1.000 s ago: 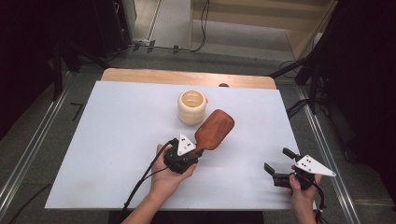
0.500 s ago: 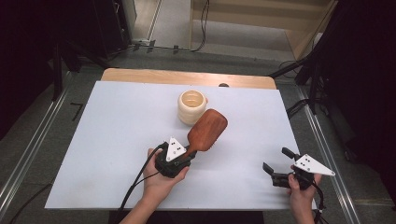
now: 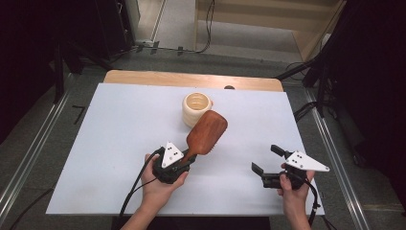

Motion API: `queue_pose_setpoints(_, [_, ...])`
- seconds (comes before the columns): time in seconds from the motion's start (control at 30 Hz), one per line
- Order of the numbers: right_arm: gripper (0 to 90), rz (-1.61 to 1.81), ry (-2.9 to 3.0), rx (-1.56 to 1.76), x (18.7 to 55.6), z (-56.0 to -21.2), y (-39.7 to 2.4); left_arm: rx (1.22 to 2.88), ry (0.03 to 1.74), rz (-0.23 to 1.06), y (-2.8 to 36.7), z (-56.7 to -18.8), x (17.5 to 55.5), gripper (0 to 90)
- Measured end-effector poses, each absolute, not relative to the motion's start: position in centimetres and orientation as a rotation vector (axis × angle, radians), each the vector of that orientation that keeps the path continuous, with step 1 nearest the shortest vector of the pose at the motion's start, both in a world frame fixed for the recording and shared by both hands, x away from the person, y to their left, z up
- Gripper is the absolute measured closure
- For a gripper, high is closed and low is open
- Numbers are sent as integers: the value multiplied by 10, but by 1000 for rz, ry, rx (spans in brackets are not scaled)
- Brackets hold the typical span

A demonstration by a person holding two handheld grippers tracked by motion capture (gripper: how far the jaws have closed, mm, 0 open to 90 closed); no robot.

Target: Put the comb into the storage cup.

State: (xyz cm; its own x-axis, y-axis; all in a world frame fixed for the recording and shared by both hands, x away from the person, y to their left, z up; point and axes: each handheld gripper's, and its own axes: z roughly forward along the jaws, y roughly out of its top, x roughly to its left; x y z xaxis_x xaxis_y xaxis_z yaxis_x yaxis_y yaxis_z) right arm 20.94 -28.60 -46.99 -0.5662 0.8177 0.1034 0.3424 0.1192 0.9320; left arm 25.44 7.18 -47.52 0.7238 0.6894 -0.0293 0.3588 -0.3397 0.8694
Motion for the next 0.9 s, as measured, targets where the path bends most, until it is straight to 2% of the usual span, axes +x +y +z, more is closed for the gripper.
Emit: queue_pose_setpoints(0.9, [3,1600,1956,1156,249,-449,-219,1914,768,418,72,-468,246,718])
